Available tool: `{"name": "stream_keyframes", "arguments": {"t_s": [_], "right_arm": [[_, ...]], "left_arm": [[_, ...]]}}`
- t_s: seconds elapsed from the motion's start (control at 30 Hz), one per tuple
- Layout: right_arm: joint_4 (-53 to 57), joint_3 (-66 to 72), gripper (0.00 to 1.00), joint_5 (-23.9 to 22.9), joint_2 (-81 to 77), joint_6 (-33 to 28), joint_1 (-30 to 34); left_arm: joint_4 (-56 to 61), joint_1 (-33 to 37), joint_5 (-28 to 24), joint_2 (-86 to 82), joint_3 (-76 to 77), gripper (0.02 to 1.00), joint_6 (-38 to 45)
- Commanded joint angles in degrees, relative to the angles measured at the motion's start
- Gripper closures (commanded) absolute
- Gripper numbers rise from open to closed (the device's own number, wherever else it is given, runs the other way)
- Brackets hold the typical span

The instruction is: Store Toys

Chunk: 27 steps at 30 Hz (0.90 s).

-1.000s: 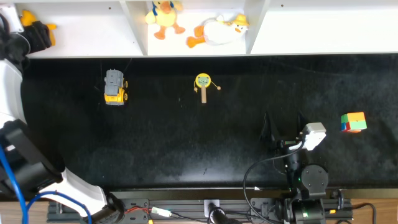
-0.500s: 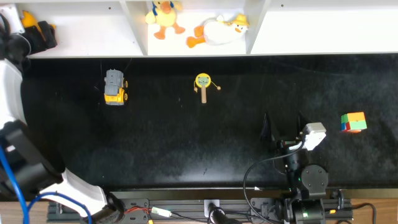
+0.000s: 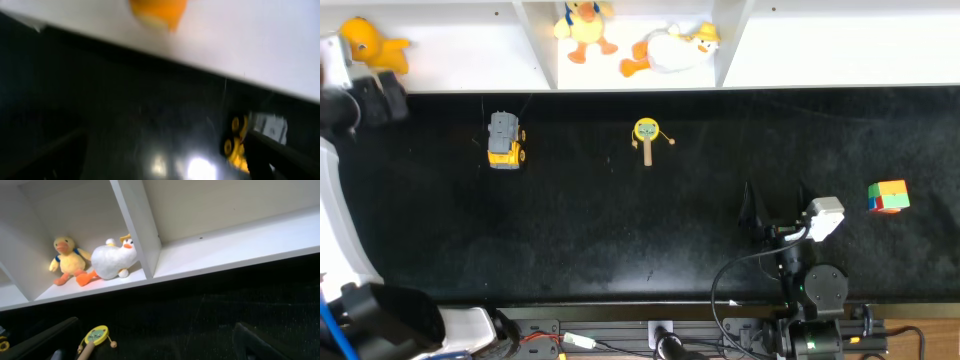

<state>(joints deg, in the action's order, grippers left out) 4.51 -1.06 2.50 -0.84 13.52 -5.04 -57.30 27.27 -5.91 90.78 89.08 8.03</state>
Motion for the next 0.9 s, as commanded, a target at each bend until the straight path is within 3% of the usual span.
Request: {"name": "stream_keyframes", "arguments": {"t_s": [0.03,0.37,0.9], "right_arm": [[-0.2,0.8,0.005,-0.7,0.6,0.4,-0.4],[-0.2,0.8,0.007,-0.7,0.6,0.4,-0.4],[-0.2,0.8,0.003,-0.7,0.6,0.4,-0.4]], "left_arm": [[-1.3,-3.5,1.0,-0.4,-6.2,0.023,2.4],[5.8,-14.0,1.0,-4.1,-21.2,0.02,-0.2],[22.9,-22.8,1.5,-4.0,-32.1,0.02,-2.3]]}}
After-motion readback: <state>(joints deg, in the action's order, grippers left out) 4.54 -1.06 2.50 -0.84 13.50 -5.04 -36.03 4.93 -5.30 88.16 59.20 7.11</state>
